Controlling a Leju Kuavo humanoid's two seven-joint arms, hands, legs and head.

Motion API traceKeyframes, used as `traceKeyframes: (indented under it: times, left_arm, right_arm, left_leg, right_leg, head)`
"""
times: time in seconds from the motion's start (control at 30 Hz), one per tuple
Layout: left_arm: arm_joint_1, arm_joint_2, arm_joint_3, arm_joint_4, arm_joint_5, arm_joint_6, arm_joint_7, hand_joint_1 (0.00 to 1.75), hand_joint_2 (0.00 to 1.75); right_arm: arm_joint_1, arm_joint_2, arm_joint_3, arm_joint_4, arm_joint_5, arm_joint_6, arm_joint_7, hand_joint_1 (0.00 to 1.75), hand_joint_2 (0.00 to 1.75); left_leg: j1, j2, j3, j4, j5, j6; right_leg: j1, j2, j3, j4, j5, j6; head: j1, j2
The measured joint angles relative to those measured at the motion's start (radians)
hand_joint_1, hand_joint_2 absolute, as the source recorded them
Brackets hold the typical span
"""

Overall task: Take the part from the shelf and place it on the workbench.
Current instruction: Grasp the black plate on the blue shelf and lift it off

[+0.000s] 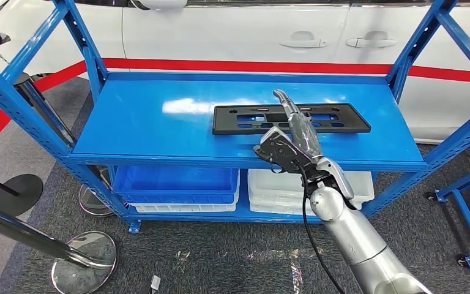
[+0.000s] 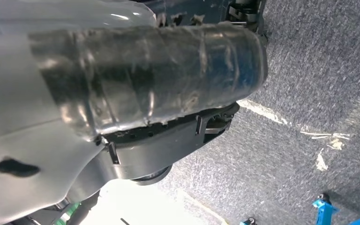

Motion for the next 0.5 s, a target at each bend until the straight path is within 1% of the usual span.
traceKeyframes:
  times: [0.5]
  left_arm:
    - [0.000,-0.002,0.014,0.000,-0.018,-0.033,0.000,0.00,0.00]
  right_arm:
    - [-0.013,0.006,-0.008,0.072,0.018,0.018,-0.002,0.00,1.75]
  left_leg:
    - [0.000,0.000,0.000,0.000,0.000,0.000]
  right_leg:
    - [0.000,0.000,0.000,0.000,0.000,0.000]
  head:
    - [0.000,0.000]
